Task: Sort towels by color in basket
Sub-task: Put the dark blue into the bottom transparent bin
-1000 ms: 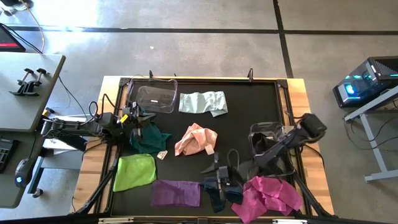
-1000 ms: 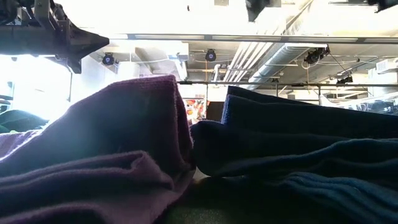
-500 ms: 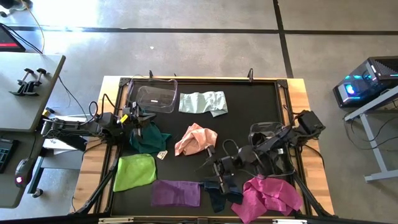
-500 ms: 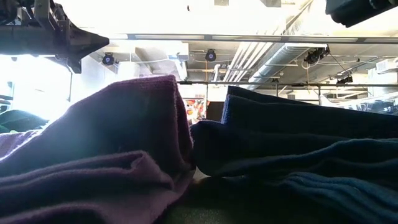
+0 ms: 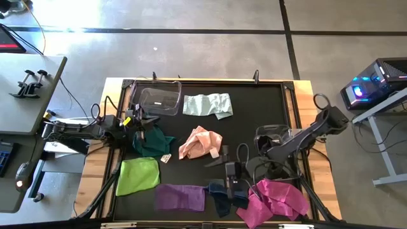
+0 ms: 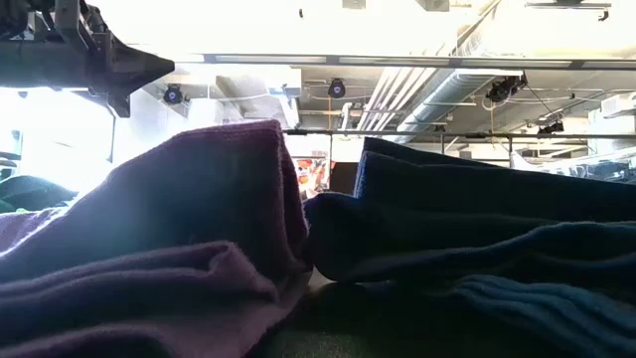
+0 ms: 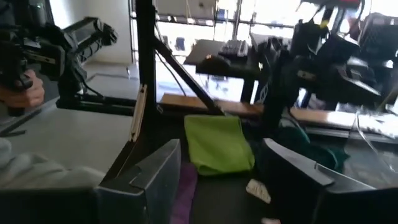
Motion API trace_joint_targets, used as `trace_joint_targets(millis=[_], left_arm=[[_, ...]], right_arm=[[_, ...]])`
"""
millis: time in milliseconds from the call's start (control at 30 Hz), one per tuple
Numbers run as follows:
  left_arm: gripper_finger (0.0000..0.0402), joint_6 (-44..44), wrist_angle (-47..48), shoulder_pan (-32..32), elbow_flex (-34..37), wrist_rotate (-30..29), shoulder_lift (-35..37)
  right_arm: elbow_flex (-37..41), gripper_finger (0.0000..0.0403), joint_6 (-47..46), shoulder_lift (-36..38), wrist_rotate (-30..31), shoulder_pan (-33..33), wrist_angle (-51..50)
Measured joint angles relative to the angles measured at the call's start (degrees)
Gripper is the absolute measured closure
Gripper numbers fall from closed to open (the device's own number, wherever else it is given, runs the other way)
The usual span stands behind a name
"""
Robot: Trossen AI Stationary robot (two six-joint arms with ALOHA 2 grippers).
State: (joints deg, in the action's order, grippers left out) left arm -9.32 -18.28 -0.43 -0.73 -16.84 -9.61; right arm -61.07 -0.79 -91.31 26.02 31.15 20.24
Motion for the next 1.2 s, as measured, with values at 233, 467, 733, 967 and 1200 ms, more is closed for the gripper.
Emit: trace_joint_targets(millis=[233,467,733,967,1200], left_arm=[[0.0401,0.0,0.0,0.0,0.0,0.0,0.0],[0.0401,0.0,0.0,0.0,0.0,-0.2,0.0],[0.0401,0.3,0.0,0.0,0.0,-0.4,0.0],[0.0401,0.6,-0.1,0.0,0.0,-0.6,0.0],[0.0401,0.6,-0.2,0.0,0.0,-0.9,0.0]], right_arm=[[-5.1,0.0185,-8.1,0.3,1.6,3.1,-15.2],[-9.7,0.0185,-19.0,0.3,3.5,5.5,-30.6],[-10.2,0.0188,-28.4,-0.6,-4.1,4.7,-37.5],[-10.2,0.0208,-30.6,-4.2,-9.7,3.2,-38.0],[-10.2,0.0210,-31.7,-6.1,-11.3,2.6,-38.7]])
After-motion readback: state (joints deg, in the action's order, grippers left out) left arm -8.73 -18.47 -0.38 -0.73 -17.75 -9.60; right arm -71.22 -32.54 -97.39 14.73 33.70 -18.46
